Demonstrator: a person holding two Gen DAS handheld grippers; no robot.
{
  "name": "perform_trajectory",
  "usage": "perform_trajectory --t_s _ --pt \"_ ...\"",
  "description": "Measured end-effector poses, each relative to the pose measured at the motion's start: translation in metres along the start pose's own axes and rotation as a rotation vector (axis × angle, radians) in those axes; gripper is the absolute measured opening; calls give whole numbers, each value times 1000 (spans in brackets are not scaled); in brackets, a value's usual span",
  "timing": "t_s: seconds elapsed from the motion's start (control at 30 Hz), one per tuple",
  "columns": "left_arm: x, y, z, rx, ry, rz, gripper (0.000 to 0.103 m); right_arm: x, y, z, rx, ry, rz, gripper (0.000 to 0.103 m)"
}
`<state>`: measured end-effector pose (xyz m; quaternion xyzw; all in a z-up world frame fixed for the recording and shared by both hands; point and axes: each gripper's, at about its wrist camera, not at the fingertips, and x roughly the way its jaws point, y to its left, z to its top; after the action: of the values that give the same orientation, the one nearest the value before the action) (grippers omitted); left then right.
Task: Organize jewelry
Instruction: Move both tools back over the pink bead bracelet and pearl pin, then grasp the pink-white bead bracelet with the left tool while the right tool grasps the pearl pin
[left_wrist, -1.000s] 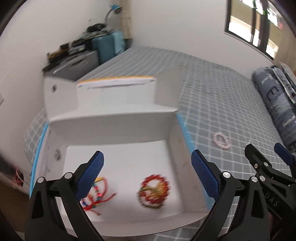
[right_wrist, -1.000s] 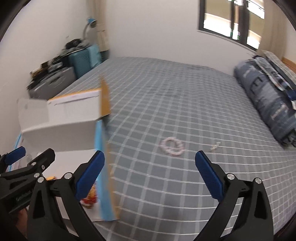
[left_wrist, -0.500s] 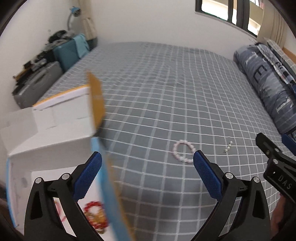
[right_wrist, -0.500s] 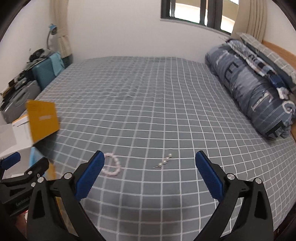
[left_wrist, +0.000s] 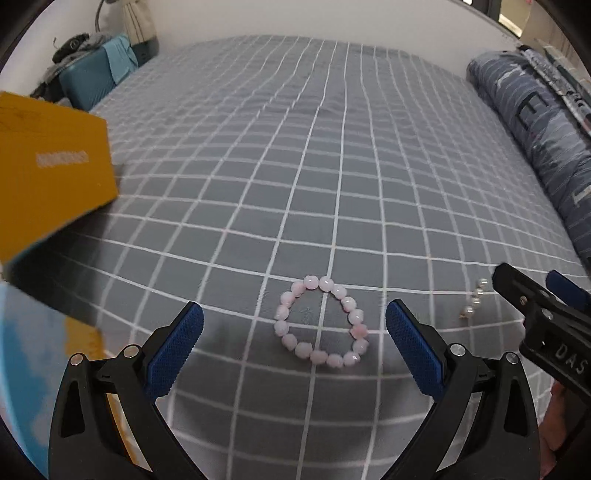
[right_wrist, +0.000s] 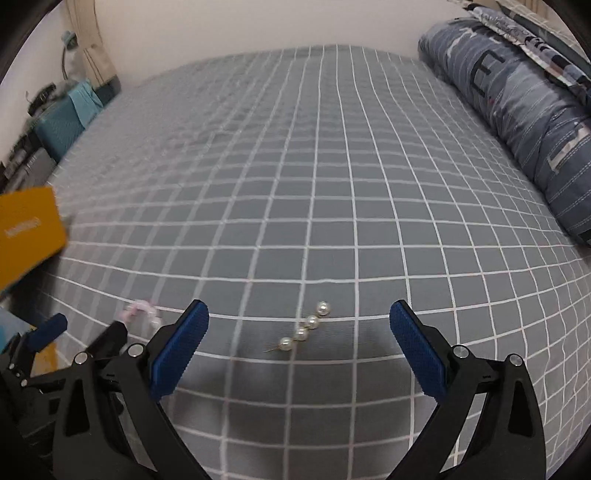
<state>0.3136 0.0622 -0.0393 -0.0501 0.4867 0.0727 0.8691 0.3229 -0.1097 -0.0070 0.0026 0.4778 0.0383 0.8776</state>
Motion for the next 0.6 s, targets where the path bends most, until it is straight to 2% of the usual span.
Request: perform_trajectory --t_s 0.1,0.23,0.37,0.47,0.57,0.6 --pt "20 -2 -1 1 20 1 97 19 -3 -4 -1 34 -7 94" --pt "40 0 -3 -23 41 -42 96 35 -7 -10 7 75 -9 87" --pt "52 -4 -8 -3 57 -28 92 45 -10 -15 13 96 -8 87" --pt "54 -5 -9 1 52 -19 91 52 -11 -16 18 110 -9 82" --pt "55 -6 -11 8 55 -13 85 55 -11 -15 15 118 -10 75" --pt "55 -7 -11 11 57 -14 83 57 -11 -16 12 123 -14 70"
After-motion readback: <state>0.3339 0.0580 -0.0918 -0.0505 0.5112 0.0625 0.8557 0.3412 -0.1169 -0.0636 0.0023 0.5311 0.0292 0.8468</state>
